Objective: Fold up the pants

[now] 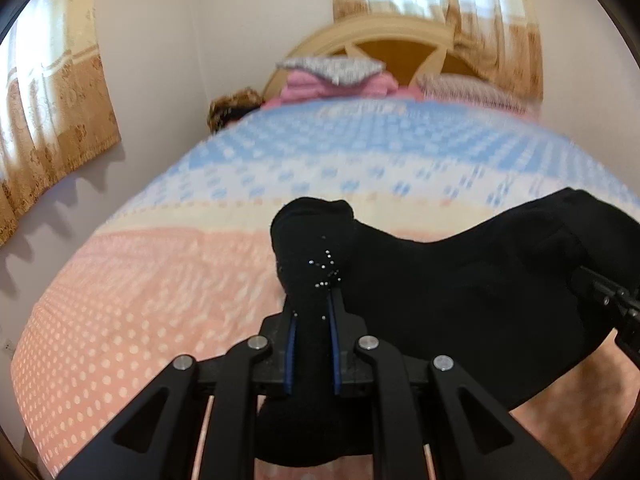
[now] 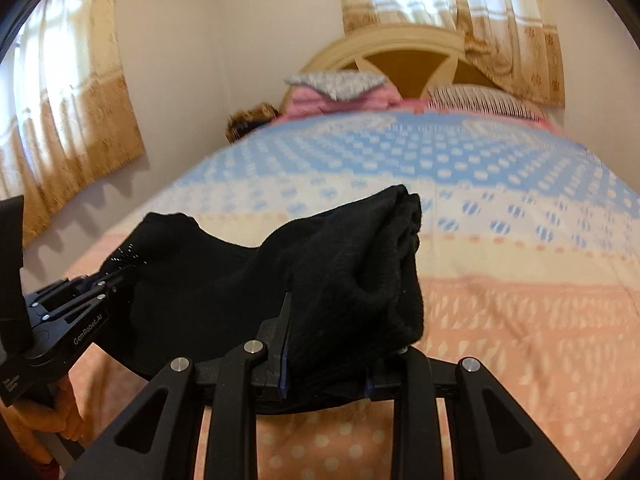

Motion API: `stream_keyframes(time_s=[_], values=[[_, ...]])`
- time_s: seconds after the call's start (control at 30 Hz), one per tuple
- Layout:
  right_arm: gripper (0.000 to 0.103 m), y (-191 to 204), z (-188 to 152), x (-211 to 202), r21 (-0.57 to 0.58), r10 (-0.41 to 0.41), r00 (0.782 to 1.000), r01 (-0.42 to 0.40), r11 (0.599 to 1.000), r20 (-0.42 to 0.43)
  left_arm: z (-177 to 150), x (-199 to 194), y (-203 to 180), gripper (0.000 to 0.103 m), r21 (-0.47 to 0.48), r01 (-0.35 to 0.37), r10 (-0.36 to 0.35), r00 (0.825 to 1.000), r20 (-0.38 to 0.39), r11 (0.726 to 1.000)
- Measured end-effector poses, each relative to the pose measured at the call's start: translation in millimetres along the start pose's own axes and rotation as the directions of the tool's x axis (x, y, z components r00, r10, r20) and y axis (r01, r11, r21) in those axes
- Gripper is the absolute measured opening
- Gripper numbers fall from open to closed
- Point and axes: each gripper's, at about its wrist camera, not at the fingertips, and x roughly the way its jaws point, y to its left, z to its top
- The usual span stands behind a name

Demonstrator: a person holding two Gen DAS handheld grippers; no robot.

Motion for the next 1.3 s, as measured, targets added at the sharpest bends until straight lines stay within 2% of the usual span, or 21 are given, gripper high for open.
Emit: stream_keyframes(time_s=[0.1, 0.23, 0.33, 0.37, 0.4, 0.43, 0.47, 0.5, 0.53, 0.63, 0.73, 0.77, 0.83, 0.9, 1.0, 1.03, 1.1, 1.17, 1.3], values=[[0.027, -5.0, -11.1, 20.3, -0.003, -0.032, 0.998, 0.031, 1.000, -0.057, -12.6, 9.6, 4.5, 0.014, 0.001, -0.016, 0.016, 0.999, -0.044, 1.000], [0.027, -20.1, -18.2, 34.4, 0.039, -0.014, 0.994, 0.018, 0.999, -0.106, -11.2, 13.5, 9.8, 0.015, -0.015, 0.009, -0.010, 0.997, -0.077, 1.000], [0.028, -21.8, -20.5, 45.3, 0.035, -0.018, 0.987, 0.024, 0.999, -0.158, -12.6, 18.4, 11.2, 0.028, 0.004, -0.003, 0.003, 0.993, -0.122, 1.000], [0.028, -21.4, -20.9, 48.9, 0.032, -0.017, 0.984, 0.023, 0.999, -0.178, -12.2, 23.7, 14.4, 0.042, 0.005, -0.007, 0.007, 0.991, -0.137, 1.000], [0.031, -24.3, -18.5, 52.2, 0.035, -0.009, 0.981, 0.017, 0.999, -0.195, -14.4, 23.8, 19.9, 0.061, 0.001, -0.030, 0.030, 0.988, -0.151, 1.000], [0.034, -26.4, -17.9, 53.4, 0.042, -0.003, 0.978, 0.012, 0.999, -0.207, -15.1, 22.0, 25.7, 0.071, -0.006, -0.053, 0.051, 0.987, -0.150, 0.999], [0.038, -29.1, -17.5, 54.9, 0.047, 0.002, 0.975, 0.008, 0.999, -0.221, -15.4, 21.0, 30.4, 0.089, -0.013, -0.073, 0.071, 0.985, -0.156, 0.997], [0.055, -33.3, -17.1, 55.7, 0.053, -0.006, 0.973, 0.019, 0.998, -0.233, -17.8, 18.5, 39.4, 0.100, -0.026, -0.094, 0.088, 0.981, -0.175, 0.995], [0.067, -39.3, -17.4, 56.2, 0.062, -0.029, 0.969, 0.046, 0.997, -0.246, -21.9, 15.5, 49.8, 0.103, -0.052, -0.100, 0.087, 0.976, -0.199, 0.994], [0.067, -53.0, -20.2, 53.9, 0.123, 0.057, 0.967, -0.026, 0.992, -0.247, -36.3, 6.1, 73.7, 0.103, -0.125, -0.061, 0.027, 0.966, -0.256, 0.990], [0.067, -53.7, -23.0, 39.6, 0.109, 0.075, 0.967, -0.049, 0.993, -0.242, -47.9, -9.3, 92.1, 0.103, -0.204, -0.055, -0.004, 0.960, -0.278, 0.977], [0.067, -54.5, -24.8, 31.5, 0.105, 0.065, 0.971, -0.042, 0.994, -0.229, -50.7, -12.5, 95.6, 0.103, -0.220, -0.066, 0.001, 0.959, -0.283, 0.973], [0.068, -61.7, -30.4, 15.3, 0.134, 0.059, 0.977, -0.031, 0.990, -0.204, -52.0, -21.4, 99.2, 0.103, -0.214, -0.132, 0.067, 0.955, -0.289, 0.968], [0.068, -71.7, -35.5, -3.5, 0.191, 0.077, 0.984, -0.046, 0.980, -0.162, -46.3, -29.2, 96.9, 0.103, -0.185, -0.153, 0.104, 0.962, -0.253, 0.971], [0.065, -79.9, -34.4, -35.7, 0.209, 0.005, 1.000, -0.003, 0.978, -0.011, -28.9, -48.1, 81.5, 0.103, -0.142, -0.119, 0.103, 0.988, -0.114, 0.983], [0.046, -78.4, -30.1, -46.2, 0.192, -0.035, 0.999, 0.027, 0.981, 0.038, -22.8, -53.5, 72.8, 0.103, -0.120, -0.099, 0.092, 0.994, -0.062, 0.988], [0.016, -68.4, -17.9, -49.7, 0.134, -0.054, 0.998, 0.048, 0.990, 0.042, -10.8, -55.7, 47.3, 0.103, -0.060, -0.095, 0.096, 0.995, 0.005, 0.994], [0.016, -57.3, -9.9, -44.0, 0.092, -0.031, 0.999, 0.028, 0.995, 0.026, -4.7, -49.6, 27.6, 0.103, -0.026, -0.104, 0.105, 0.994, 0.032, 0.994], [0.016, -36.8, -8.2, -20.9, 0.046, -0.012, 1.000, 0.013, 0.999, -0.014, 1.4, -21.8, 0.4, 0.103, 0.000, -0.013, 0.013, 1.000, 0.014, 1.000]])
